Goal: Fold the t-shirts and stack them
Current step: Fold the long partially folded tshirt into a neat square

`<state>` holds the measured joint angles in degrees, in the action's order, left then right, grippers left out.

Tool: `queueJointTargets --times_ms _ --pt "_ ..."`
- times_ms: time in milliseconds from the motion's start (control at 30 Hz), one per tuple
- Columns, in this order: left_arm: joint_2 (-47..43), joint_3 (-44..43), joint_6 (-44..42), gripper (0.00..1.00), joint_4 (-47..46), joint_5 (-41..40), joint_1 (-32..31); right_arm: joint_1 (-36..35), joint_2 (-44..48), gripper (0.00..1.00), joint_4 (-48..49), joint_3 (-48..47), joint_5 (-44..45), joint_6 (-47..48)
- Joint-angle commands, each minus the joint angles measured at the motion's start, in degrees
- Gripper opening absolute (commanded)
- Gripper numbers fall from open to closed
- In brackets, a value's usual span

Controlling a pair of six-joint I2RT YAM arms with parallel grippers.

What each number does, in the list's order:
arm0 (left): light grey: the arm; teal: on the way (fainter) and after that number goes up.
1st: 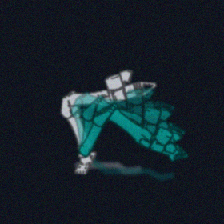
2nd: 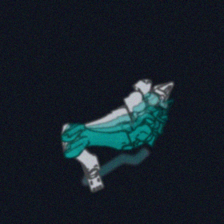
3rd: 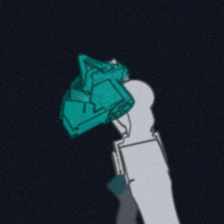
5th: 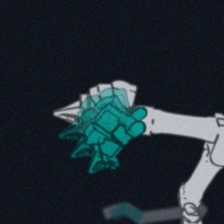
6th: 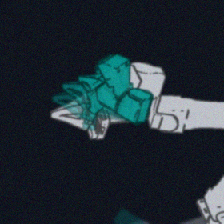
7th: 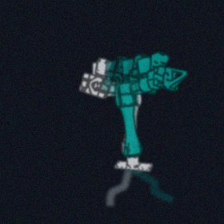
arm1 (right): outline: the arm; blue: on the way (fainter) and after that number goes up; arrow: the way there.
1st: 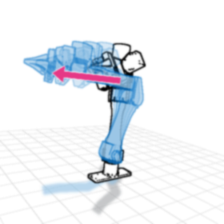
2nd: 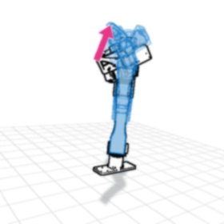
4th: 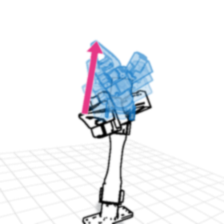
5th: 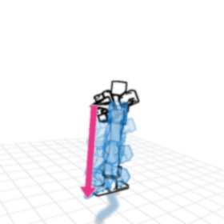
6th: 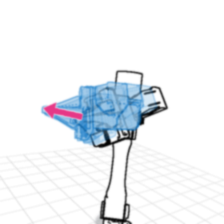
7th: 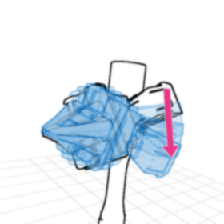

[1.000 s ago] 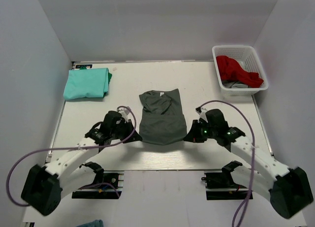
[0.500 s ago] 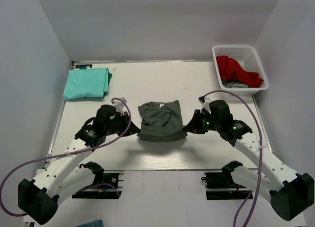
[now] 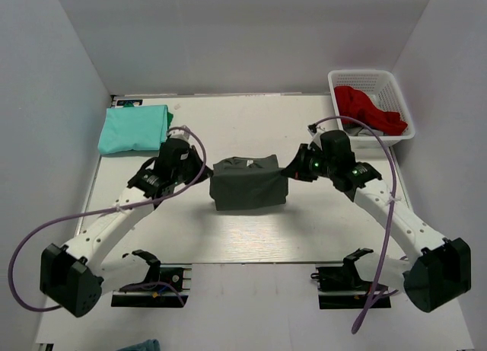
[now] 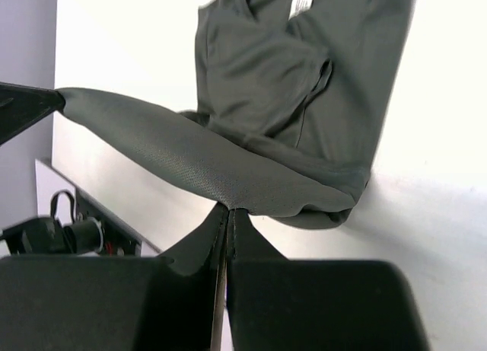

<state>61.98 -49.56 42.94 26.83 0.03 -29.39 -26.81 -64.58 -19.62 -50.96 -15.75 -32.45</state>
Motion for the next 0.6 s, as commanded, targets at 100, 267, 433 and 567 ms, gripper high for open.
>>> queueJointTargets --times_ms 100,267,433,567 --pt "6.48 -7.48 -0.22 0.0 -1.69 -8.82 0.21 3.16 -5.64 0.0 4.41 -4.59 -2.61 0.37" --pt "12.28 -9.58 -0.93 0.0 -3.97 -10.49 0.73 5.45 -11.26 0.0 7.82 -6.87 -4.2 0.19" --pt "18.69 -12.92 -2.24 0.0 -6.53 -11.11 1.78 7.82 -15.31 0.0 10.56 -8.71 -5.6 0.54" --pt "23.18 -16.0 -2.95 0.0 -6.53 -12.24 2.93 8.87 -20.67 0.0 10.39 -11.88 -7.01 1.24"
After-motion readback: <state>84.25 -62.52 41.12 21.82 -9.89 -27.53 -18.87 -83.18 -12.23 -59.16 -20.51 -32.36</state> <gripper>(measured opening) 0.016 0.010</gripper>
